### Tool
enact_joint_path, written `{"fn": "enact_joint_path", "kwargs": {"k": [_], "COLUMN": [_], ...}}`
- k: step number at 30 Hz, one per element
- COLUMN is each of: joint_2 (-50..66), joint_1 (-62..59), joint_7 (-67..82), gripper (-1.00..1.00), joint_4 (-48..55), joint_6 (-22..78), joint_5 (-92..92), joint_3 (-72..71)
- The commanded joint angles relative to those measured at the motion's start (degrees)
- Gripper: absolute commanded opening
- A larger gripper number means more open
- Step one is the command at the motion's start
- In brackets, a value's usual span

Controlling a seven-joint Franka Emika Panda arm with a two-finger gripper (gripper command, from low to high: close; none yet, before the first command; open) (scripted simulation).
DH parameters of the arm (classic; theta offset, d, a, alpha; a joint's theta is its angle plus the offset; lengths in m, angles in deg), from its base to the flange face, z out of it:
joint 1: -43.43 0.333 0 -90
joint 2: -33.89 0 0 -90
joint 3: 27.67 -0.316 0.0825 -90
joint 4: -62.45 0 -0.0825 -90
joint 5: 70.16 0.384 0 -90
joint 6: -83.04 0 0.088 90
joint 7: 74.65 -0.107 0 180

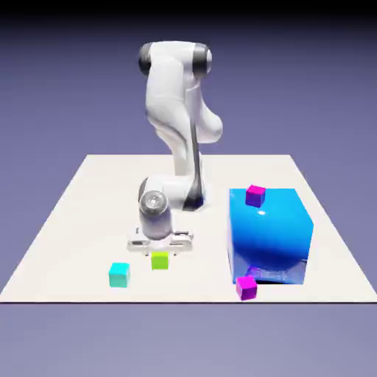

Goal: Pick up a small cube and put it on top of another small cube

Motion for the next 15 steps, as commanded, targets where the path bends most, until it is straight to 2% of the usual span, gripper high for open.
{"fn": "enact_joint_path", "kwargs": {"k": [1, 2, 12, 15], "joint_2": [0.31, 0.32, -6.34, -4.75], "joint_1": [0.88, 0.88, -17.76, -15.87], "joint_7": [0.22, 0.22, -4.47, -4.28], "gripper": [0.00, -1.00, -1.00, -1.00], "joint_4": [-0.13, -0.13, 2.66, 7.81], "joint_6": [-0.49, -0.49, 9.94, 13.58], "joint_5": [0.30, 0.30, -5.99, -3.15], "joint_3": [0.88, 0.88, -17.79, -13.32]}}
